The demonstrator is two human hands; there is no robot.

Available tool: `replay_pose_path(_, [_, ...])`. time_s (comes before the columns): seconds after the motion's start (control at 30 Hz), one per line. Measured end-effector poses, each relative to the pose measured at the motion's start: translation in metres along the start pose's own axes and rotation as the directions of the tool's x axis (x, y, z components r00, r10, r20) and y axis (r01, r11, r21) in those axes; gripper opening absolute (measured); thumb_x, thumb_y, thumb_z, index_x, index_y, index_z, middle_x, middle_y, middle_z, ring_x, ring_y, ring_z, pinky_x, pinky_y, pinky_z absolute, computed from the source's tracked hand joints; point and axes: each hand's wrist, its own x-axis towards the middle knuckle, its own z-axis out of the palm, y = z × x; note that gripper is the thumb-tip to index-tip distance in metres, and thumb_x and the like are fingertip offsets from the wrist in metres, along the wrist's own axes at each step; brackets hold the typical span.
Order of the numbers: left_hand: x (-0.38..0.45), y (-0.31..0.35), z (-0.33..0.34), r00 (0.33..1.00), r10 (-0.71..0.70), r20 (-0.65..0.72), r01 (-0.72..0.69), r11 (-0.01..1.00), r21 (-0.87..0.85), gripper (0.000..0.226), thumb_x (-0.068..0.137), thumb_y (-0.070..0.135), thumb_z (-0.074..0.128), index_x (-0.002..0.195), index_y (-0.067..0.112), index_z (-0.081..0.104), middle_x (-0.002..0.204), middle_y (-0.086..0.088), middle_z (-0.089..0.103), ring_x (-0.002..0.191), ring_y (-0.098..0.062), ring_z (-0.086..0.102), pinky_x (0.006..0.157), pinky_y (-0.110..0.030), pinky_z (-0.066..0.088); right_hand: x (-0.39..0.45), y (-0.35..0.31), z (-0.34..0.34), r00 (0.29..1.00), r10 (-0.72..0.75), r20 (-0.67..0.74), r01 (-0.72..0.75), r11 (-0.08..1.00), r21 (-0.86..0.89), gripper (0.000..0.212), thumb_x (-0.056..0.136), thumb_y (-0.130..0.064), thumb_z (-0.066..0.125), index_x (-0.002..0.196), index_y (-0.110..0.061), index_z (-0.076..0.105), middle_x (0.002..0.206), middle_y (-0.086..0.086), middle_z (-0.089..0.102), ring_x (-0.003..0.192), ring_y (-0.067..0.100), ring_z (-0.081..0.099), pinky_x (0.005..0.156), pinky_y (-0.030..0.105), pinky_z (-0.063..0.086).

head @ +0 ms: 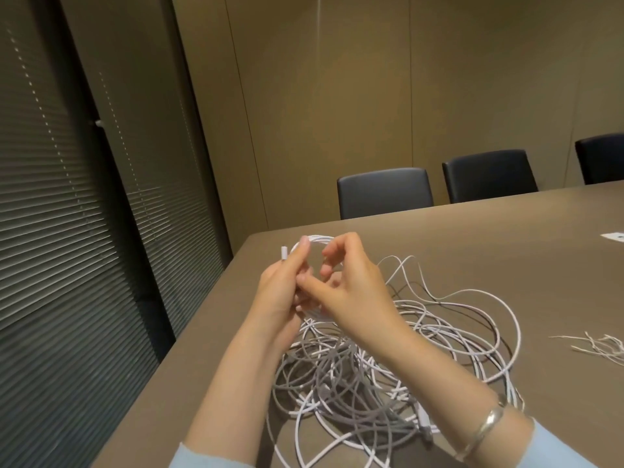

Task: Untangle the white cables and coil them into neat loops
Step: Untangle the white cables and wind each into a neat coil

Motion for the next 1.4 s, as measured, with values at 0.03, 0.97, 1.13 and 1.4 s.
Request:
replay_pose_path(0.03, [0.001,0.003,-0.003,1.000,0.000,-0.014,0.000,0.999,-0.033,0.044,0.093,0.038,0.057,0.060,0.019,0.037,0.047,0.004,0.033,0.033,-0.006,0.035,0.035,-0.015,0.027,0.000,-0.001,-0.002,0.999,0.021,0.035,-0.022,0.999,0.023,0.039,0.077,-0.026,0.077,0.095,-0.021,0.043,0.083,0.000,0.056,0.068,0.015,0.056,0.065,0.034,0.053])
replay_pose_path(0.97, [0.004,0.056,-0.100,0.988,0.129,-0.090,-0.157,0.821,-0.549,0.048,0.098,0.042,0.047,0.057,0.021,0.033,0.044,0.009,0.023,0.035,-0.009,0.021,0.037,-0.018,0.021,0.033,0.061,-0.096,0.950,0.289,0.118,-0.145,0.744,-0.653,0.031,0.097,-0.021,0.053,0.066,-0.022,0.054,0.066,-0.005,0.059,0.065,0.012,0.052,0.055,0.025,0.035])
replay_pose_path(1.13, [0.002,0.060,-0.122,0.979,0.135,-0.155,-0.202,0.772,-0.602,0.047,0.099,0.039,0.048,0.058,0.021,0.034,0.044,0.009,0.025,0.034,-0.009,0.022,0.035,-0.019,0.023,0.038,0.076,-0.115,0.951,0.254,-0.176,-0.309,0.775,-0.552,0.034,0.097,-0.029,0.053,0.075,-0.008,0.069,0.075,0.008,0.072,0.080,0.028,0.062,0.068,0.032,0.045])
replay_pose_path(1.4, [0.010,0.045,-0.118,0.982,0.078,-0.171,-0.146,0.889,-0.434,0.046,0.098,0.041,0.049,0.060,0.022,0.032,0.044,0.009,0.022,0.034,-0.008,0.020,0.034,-0.018,0.018,0.038,0.057,-0.104,0.855,0.514,0.067,-0.518,0.850,0.099,0.016,0.096,-0.024,0.054,0.083,-0.014,0.052,0.066,0.001,0.038,0.055,0.015,0.039,0.072,0.040,0.050])
